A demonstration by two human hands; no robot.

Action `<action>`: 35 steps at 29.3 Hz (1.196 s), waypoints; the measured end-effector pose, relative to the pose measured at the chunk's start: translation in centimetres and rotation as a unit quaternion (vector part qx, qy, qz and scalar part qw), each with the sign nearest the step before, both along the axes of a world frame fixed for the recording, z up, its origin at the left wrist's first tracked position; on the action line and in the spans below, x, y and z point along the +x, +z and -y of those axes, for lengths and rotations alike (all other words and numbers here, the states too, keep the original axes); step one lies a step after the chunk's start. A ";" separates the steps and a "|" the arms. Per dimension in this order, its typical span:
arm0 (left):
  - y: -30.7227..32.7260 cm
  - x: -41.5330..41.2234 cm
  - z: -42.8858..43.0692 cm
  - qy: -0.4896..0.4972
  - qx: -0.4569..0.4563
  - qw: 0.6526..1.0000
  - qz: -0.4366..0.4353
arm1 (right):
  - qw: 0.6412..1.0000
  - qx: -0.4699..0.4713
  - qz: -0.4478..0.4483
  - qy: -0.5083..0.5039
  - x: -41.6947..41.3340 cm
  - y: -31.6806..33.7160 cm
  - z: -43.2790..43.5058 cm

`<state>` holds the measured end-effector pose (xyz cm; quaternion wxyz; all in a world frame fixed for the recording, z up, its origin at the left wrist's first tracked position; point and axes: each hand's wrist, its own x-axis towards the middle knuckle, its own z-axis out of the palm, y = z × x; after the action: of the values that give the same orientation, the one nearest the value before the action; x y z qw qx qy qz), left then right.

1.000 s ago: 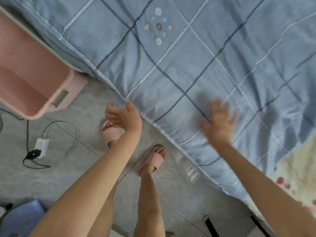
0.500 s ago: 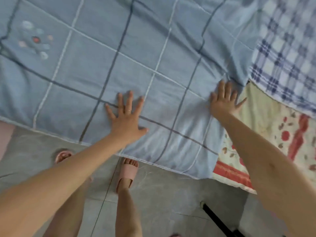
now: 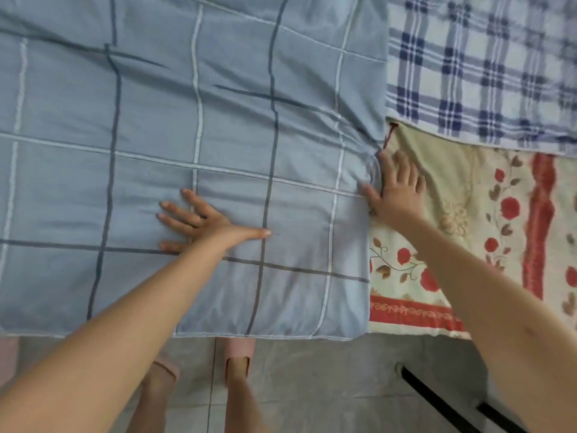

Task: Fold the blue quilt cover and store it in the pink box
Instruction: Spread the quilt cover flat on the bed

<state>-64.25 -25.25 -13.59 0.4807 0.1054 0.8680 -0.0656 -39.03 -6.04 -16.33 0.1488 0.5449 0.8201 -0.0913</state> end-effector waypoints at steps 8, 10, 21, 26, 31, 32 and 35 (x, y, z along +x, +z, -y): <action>1.0 0.9 -1.6 0.015 -0.041 0.999 0.024 | 0.914 -0.186 -0.270 -0.238 -7.7 2.9 -7.1; 1.5 0.9 -2.0 0.013 -0.052 0.998 0.034 | 0.931 -0.131 -0.255 -0.226 -8.5 3.5 -8.9; 1.0 0.7 -3.2 0.017 -0.073 0.997 0.029 | 0.877 -0.097 -0.365 -0.298 -9.6 2.6 -15.5; 0.7 0.7 -3.2 0.023 -0.082 0.996 0.011 | 0.760 0.006 -0.466 -0.454 -7.4 3.4 -5.4; 0.8 1.2 -3.2 0.025 -0.065 0.998 -0.009 | 0.804 -0.214 -0.323 -0.451 -2.2 3.6 9.0; 0.8 1.3 -3.2 0.023 -0.059 0.998 -0.012 | 0.826 -0.240 -0.287 -0.421 -1.4 3.4 11.0; 0.6 1.4 -3.0 0.014 -0.044 0.999 -0.018 | 0.834 -0.233 -0.283 -0.411 -0.3 3.6 14.7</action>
<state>-62.82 -22.28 -12.96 0.4698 0.0709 0.8744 -0.0987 -39.29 -20.75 -12.77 -0.0186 0.7315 0.4808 -0.4831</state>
